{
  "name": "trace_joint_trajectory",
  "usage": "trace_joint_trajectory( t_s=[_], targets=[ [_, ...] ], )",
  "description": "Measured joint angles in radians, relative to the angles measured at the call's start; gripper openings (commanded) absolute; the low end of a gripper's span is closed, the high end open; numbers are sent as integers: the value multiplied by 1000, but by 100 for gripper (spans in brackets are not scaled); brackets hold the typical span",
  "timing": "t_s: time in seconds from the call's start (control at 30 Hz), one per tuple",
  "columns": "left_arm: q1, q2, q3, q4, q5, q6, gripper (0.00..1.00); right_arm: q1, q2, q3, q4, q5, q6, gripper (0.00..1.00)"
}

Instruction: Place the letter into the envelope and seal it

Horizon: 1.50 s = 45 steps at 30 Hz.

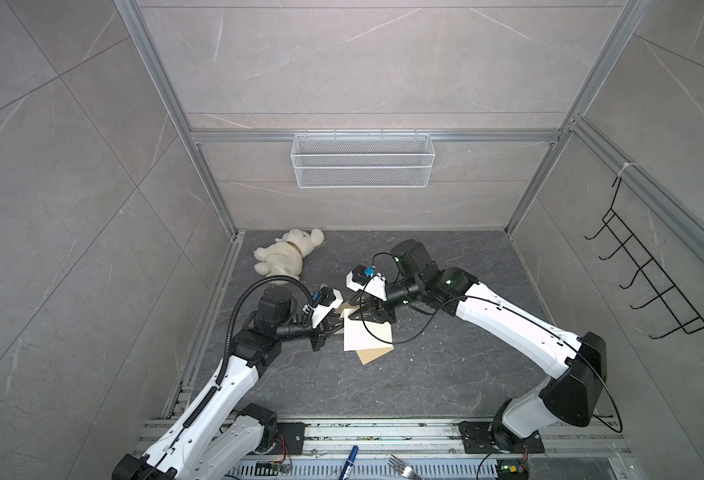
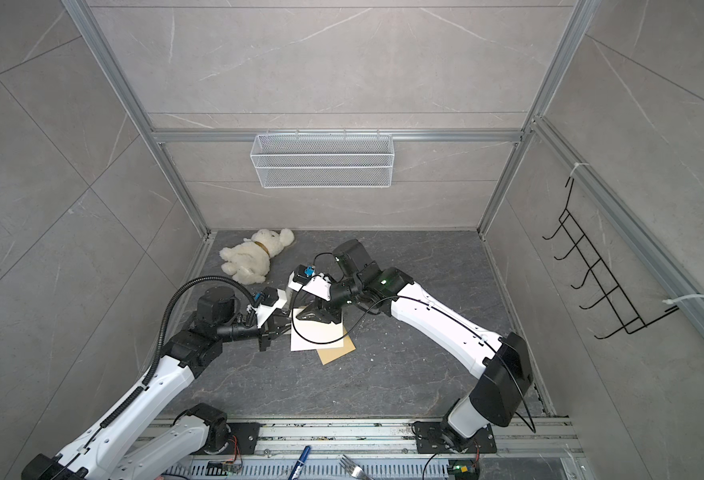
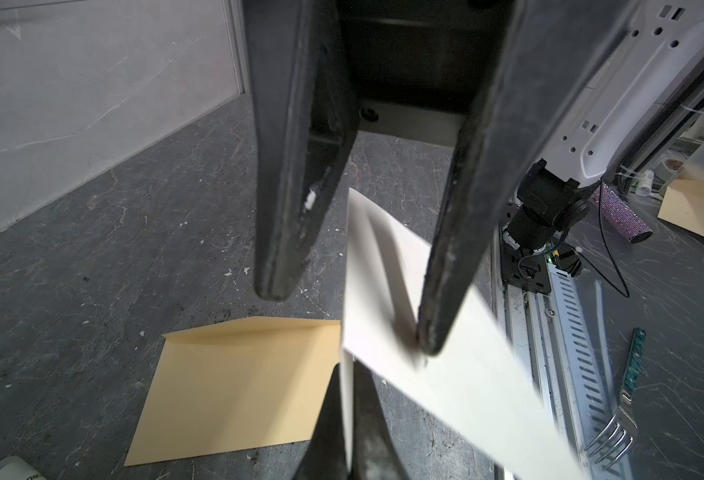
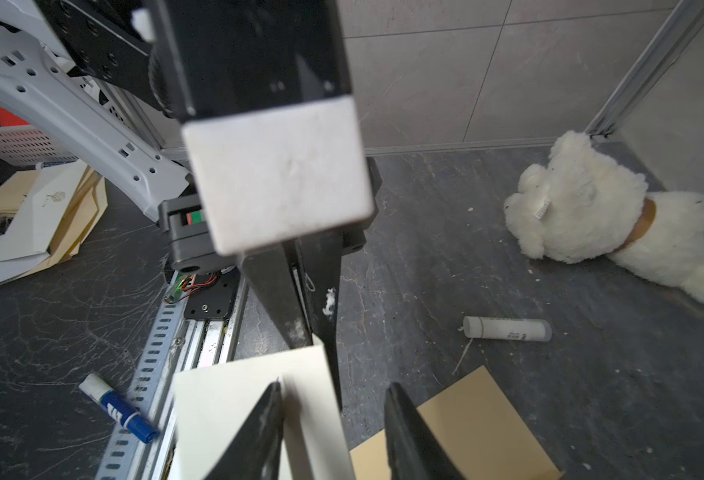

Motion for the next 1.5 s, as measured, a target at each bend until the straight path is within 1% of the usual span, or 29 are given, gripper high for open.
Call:
trace_joint_trajectory(
  t_s=[0.13, 0.2, 0.37, 0.4, 0.47, 0.57, 0.63, 0.67, 0.73, 0.87, 0.97, 1.0, 1.1, 1.2, 1.37, 1.5],
  targets=[
    [0, -8, 0, 4, 5, -3, 0, 0, 12, 2, -6, -15, 0, 22],
    [0, -10, 0, 7, 6, -6, 0, 0, 13, 2, -8, -22, -1, 15],
    [0, -9, 0, 8, 6, -7, 0, 0, 13, 2, -11, -26, -4, 1],
    [0, -9, 0, 8, 6, -8, 0, 0, 13, 2, -11, -25, -3, 0],
    [0, -9, 0, 8, 5, -8, 11, 0, 13, 2, -11, -22, -6, 0],
    [0, -9, 0, 6, 1, -10, 22, 0, 11, 1, -11, -5, -8, 0],
    [0, -10, 0, 5, -4, -7, 31, 0, 3, -6, -10, 23, -15, 0],
    [0, -12, 0, 4, -6, -8, 34, 0, -5, -15, -10, 37, -22, 0],
    [0, -23, -2, 3, -10, -6, 42, 0, -35, -44, -11, 77, -36, 0],
    [0, -64, -15, 28, 7, -3, 63, -1, -111, -111, -10, 150, -73, 0],
    [0, -109, -46, 62, 34, -4, 74, -3, -166, -166, 5, 177, -99, 0],
    [0, -121, -57, 77, 42, -3, 75, -3, -178, -181, 11, 181, -107, 0],
    [0, -147, -85, 116, 68, -6, 77, -3, -202, -225, 37, 186, -129, 0],
    [0, -152, -99, 147, 92, -8, 74, -3, -202, -243, 66, 181, -143, 0],
    [0, -126, -100, 179, 130, -26, 62, 4, -202, -250, 108, 162, -163, 0],
    [0, -105, -100, 180, 140, -32, 56, 23, -202, -250, 121, 153, -168, 0]
  ],
)
